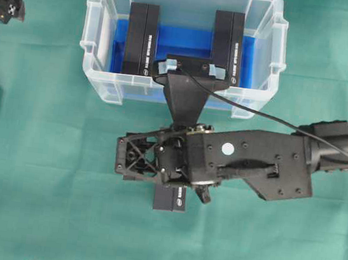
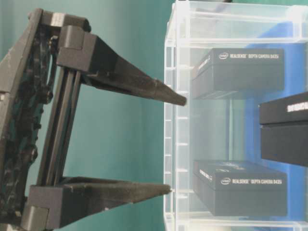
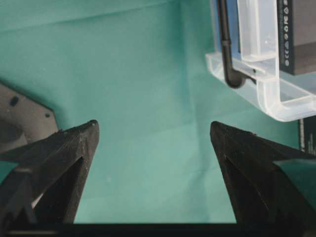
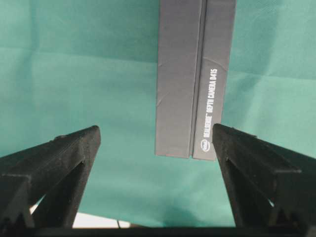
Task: Take out the box from the case.
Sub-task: 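Open the right gripper to release the box pair upright on the table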
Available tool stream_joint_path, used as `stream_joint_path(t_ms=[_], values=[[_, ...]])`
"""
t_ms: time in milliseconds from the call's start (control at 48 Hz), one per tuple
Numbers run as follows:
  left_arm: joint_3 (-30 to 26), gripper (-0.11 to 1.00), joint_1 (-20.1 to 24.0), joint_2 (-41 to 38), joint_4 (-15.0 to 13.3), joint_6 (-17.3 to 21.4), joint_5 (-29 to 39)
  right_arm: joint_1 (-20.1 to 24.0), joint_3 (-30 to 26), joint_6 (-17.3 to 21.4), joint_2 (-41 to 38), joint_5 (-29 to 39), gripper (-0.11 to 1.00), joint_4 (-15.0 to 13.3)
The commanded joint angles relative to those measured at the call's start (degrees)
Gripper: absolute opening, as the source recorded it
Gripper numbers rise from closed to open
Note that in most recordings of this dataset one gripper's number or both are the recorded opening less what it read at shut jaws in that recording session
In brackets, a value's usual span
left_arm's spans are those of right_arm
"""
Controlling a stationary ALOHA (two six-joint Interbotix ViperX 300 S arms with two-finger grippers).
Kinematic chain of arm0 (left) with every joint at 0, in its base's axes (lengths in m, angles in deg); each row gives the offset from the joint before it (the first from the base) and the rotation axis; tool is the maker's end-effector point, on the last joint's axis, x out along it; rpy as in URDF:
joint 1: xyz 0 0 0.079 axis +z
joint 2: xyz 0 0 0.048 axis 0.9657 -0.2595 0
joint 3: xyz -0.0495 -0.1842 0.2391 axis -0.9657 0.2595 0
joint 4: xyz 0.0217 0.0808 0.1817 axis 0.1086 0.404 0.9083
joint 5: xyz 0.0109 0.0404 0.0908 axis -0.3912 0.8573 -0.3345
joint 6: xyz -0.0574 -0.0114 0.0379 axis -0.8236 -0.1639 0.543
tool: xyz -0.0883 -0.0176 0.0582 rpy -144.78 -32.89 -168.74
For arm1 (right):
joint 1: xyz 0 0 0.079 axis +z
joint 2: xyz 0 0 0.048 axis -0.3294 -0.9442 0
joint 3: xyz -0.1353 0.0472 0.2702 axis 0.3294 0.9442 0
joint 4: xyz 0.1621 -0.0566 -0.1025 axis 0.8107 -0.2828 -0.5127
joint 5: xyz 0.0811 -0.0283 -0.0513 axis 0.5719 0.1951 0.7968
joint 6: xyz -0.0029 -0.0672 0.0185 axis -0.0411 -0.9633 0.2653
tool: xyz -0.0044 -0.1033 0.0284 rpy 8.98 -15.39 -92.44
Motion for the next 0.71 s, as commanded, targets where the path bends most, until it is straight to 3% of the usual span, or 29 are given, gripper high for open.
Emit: stream_joint_path(t_ms=[0, 250, 688], values=[[-0.5, 0.93, -0.1, 0.4, 0.1, -0.1, 0.0, 0.1, -1.2, -0.3, 3.0, 0.4, 0.93, -0.2], [-0.3, 0.93, -0.1, 1.1, 0.1, 0.1, 0.1, 0.3, 2.2, -1.1, 6.3, 0.7, 0.93, 0.4], [0.1, 0.93, -0.1, 1.7, -0.4, -0.4, 0.6, 3.3, 19.3, -0.4, 20.9, 2.2, 0.93, 1.5]])
